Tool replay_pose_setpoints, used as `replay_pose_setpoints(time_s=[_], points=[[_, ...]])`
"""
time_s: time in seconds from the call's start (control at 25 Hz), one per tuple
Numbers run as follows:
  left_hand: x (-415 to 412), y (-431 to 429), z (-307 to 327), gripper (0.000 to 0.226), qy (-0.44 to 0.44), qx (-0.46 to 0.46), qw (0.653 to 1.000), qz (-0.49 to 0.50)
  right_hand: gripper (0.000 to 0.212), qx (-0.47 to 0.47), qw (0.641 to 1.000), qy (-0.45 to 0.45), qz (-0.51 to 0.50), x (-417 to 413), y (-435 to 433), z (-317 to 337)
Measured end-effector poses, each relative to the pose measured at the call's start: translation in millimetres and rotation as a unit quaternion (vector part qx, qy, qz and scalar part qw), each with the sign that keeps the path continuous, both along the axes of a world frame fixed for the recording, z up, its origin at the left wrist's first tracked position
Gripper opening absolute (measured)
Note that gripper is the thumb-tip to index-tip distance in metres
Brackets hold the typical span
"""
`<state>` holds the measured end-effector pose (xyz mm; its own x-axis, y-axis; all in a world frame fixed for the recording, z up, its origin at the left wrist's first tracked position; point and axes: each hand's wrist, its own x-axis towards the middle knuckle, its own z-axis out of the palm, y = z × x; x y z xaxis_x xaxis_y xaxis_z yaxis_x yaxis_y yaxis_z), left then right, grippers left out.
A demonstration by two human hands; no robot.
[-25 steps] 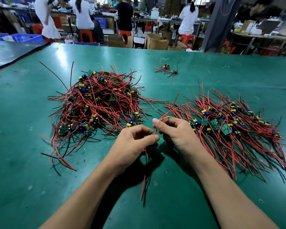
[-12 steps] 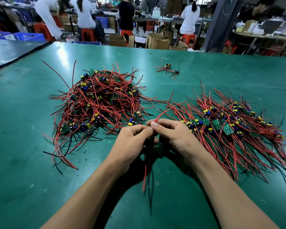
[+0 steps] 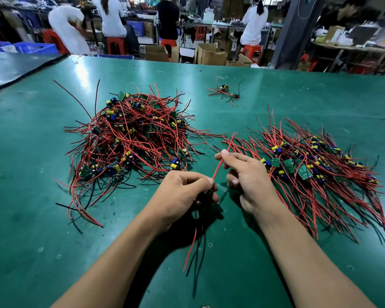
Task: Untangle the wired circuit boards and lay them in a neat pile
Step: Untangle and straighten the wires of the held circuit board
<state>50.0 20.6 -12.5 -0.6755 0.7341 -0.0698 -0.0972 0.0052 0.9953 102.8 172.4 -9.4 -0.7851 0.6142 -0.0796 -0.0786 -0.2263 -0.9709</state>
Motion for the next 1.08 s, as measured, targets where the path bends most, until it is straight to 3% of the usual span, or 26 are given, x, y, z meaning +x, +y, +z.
replay_pose_setpoints(time_s=[0.16,0.24,0.32,0.44,0.6,0.76,1.0,1.08], points=[[2,0,-1,0.02,0.03,-0.011,0.999,-0.02,0.032,-0.183,0.983,-0.007,0.022,0,2,4],[3,-1,-1,0.019,0.042,-0.012,0.999,-0.016,0.031,-0.228,0.973,-0.005,0.043,1,3,6],[4,0,-2,0.017,0.053,-0.013,0.998,-0.011,0.031,-0.197,0.979,-0.017,0.053,2,3,5],[3,2,-1,0.022,0.028,-0.01,0.999,0.027,0.03,-0.066,0.995,-0.033,0.065,3,-5,1],[1,0,0,0.024,-0.036,0.029,0.997,0.055,0.016,-0.036,0.99,-0.019,0.132,5,-16,-2],[-2,-2,1,0.025,-0.001,0.009,1.0,0.02,0.012,0.005,0.996,-0.042,0.075,3,-10,-2],[-2,-6,2,0.022,0.019,-0.011,0.999,-0.032,0.002,-0.041,0.998,0.024,-0.03,-5,-2,-6],[-1,-6,3,0.021,0.025,-0.013,0.999,-0.043,0.008,-0.077,0.995,0.033,-0.057,-7,0,-6]])
